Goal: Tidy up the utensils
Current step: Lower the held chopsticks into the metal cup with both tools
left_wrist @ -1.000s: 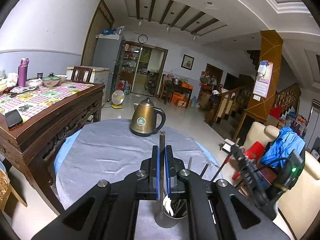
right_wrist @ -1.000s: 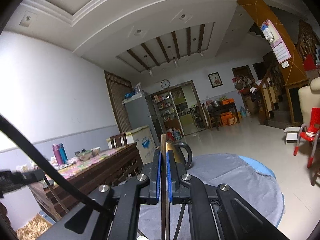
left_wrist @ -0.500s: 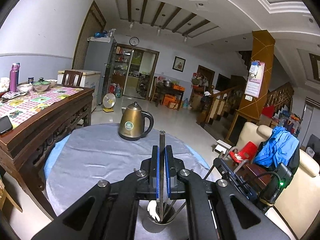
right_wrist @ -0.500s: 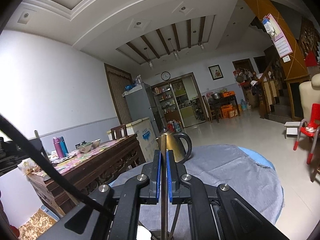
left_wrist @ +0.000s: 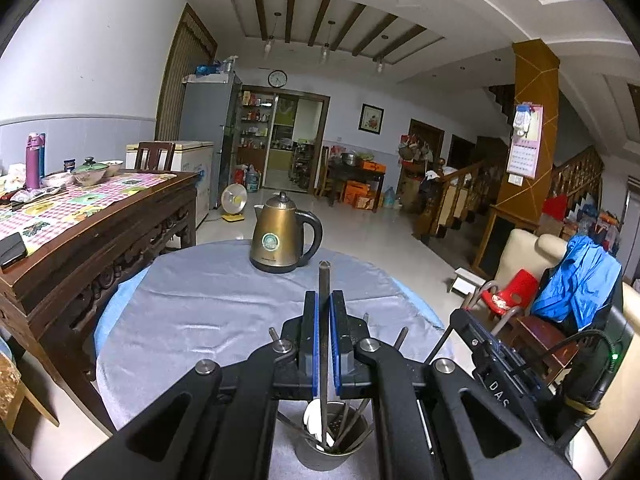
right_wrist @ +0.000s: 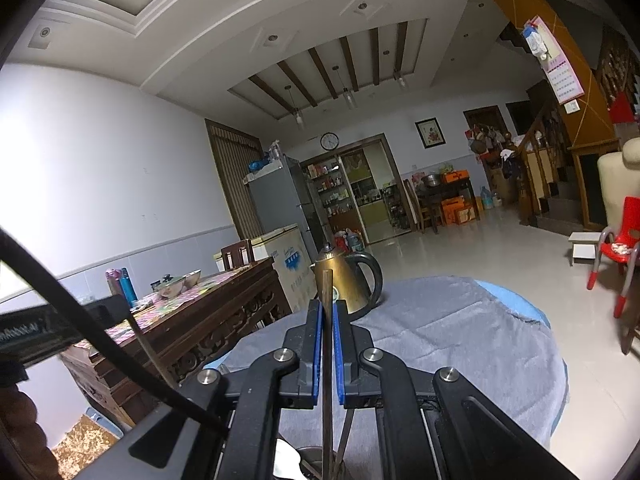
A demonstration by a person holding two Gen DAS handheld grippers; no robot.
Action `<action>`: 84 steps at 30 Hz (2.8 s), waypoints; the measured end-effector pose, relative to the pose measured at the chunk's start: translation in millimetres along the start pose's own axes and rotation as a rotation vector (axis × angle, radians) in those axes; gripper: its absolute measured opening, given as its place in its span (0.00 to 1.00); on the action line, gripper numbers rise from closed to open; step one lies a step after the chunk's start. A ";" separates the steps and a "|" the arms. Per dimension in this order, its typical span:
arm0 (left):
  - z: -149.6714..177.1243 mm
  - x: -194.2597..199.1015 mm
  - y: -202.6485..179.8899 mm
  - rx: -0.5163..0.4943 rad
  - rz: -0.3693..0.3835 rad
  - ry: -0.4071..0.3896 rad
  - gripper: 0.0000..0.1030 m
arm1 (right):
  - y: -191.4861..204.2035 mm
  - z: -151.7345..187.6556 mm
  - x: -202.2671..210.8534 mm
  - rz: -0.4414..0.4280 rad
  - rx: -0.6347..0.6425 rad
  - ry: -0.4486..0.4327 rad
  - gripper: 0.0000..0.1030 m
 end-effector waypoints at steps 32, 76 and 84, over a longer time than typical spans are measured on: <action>17.4 -18.2 -1.3 -0.012 -0.035 0.085 0.05 | -7.1 9.1 -10.6 0.014 -0.040 0.055 0.06; 20.5 -18.4 5.3 0.006 -0.045 0.105 0.05 | -3.1 15.3 -15.4 -0.008 -0.040 0.078 0.07; 19.9 -19.2 5.4 0.016 -0.042 0.115 0.05 | -0.5 18.1 -16.8 -0.014 -0.026 0.081 0.07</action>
Point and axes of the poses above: each gripper's, at about its wrist camera, not at the fingertips, and x roughly against the way its jaws point, y to its left, z to its underside, the point moved 2 cm from there along -x, roughly the way its jaws point, and after that the axes turned 10 degrees about -x, right-handed, at the moved point
